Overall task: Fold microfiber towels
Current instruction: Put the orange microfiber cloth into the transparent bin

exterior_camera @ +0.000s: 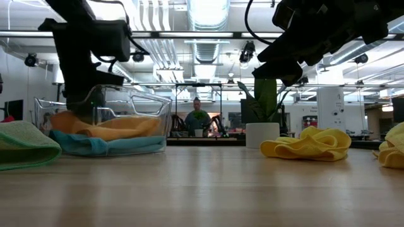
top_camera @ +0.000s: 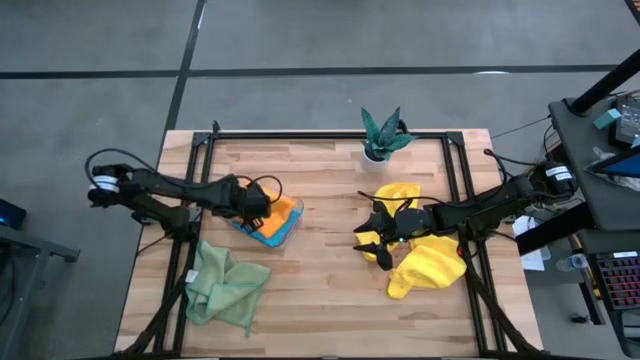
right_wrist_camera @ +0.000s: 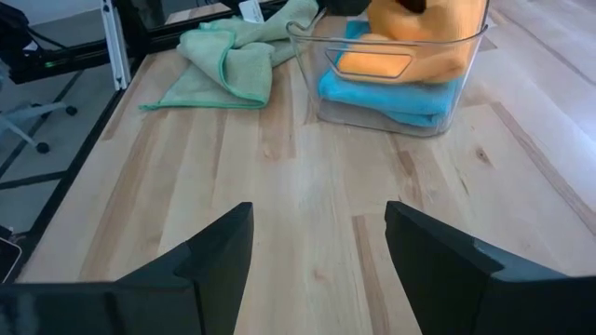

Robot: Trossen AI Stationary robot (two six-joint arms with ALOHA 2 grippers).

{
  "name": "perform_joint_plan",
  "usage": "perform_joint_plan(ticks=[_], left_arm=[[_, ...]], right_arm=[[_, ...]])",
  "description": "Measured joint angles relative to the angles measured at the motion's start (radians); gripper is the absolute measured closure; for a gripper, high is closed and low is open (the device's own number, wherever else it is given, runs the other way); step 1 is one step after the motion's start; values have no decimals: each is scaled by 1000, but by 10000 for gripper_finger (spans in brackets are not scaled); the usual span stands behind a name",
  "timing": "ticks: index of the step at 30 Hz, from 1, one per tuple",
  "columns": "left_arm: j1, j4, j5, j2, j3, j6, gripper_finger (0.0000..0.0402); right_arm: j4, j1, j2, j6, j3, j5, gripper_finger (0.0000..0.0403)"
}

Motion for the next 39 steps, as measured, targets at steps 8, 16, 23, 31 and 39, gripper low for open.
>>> perform_joint_plan(ticks=[8, 16, 23, 31, 39], left_arm=[[0, -3, -5, -21, 106, 47, 400], [-20, 132, 145, -37, 119, -30, 400], [-58, 310, 213, -42, 119, -188, 400], [-57, 348, 233, -42, 125, -255, 389], [-56, 391, 216, -21, 97, -259, 290]], right_arm=[[-1, 0, 0, -4, 0, 0, 170], [-1, 0, 0, -27, 0, 1, 170], [-2, 0, 0, -79, 0, 2, 170], [-5, 0, 0, -107, 0, 2, 170], [-5, 0, 0, -106, -12, 2, 170]])
